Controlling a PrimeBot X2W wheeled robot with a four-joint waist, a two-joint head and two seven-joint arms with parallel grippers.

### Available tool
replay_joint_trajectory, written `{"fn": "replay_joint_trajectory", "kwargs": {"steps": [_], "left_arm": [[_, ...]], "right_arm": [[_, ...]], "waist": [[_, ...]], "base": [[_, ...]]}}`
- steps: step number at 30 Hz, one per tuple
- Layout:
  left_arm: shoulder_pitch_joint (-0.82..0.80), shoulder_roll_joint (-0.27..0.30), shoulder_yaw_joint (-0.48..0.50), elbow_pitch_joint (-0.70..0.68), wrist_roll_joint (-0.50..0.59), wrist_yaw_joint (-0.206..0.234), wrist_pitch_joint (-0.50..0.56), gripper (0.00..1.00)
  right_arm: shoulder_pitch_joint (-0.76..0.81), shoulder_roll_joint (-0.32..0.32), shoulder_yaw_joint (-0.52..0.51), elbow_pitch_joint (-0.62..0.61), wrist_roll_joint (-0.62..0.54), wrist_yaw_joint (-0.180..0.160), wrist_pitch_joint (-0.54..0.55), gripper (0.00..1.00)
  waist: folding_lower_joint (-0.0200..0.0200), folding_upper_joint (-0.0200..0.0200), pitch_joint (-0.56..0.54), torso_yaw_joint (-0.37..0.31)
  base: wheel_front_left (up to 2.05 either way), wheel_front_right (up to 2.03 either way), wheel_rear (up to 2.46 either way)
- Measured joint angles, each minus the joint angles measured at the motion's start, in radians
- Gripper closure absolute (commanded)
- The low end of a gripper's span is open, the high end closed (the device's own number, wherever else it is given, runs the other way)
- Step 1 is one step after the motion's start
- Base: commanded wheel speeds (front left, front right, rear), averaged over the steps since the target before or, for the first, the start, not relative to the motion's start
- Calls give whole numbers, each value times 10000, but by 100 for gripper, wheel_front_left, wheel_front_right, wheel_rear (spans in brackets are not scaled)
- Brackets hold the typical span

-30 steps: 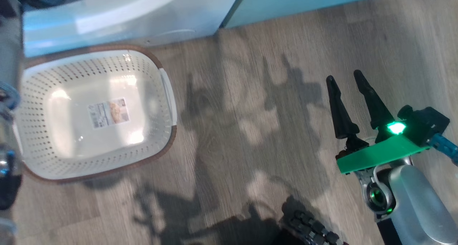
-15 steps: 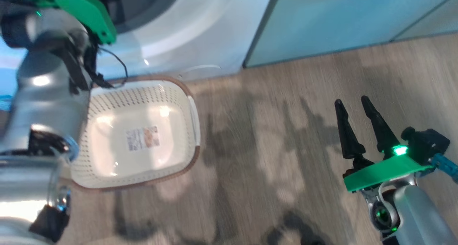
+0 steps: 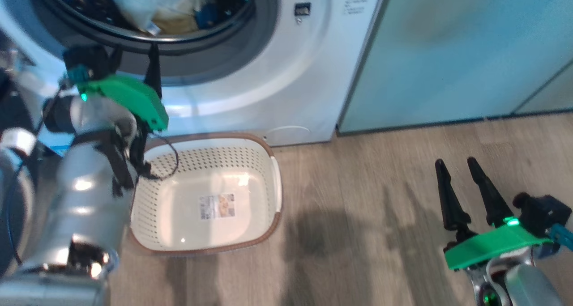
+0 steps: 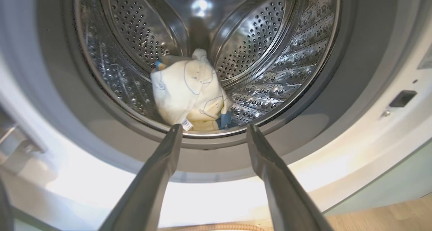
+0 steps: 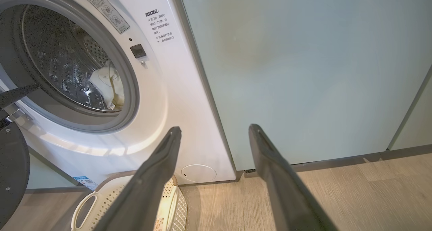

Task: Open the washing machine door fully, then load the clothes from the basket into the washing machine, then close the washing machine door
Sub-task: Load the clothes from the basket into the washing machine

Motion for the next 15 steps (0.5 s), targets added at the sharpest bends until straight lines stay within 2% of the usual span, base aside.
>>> {"fn": "replay_joint_trajectory", "kwargs": {"steps": [8,15], "left_arm": [[1976,-311,-48,-1902,-265,-75,0,0],[3530,-303,-50,-3300,-660,-77,-2,0]], "right_arm": [[553,-138,-136,36,0,0,0,0],[959,-219,-320,38,0,0,0,0]], "waist": [[0,0,-775,579],[0,0,-1433,952]], "base": [[0,0,0],[0,0,0]]}}
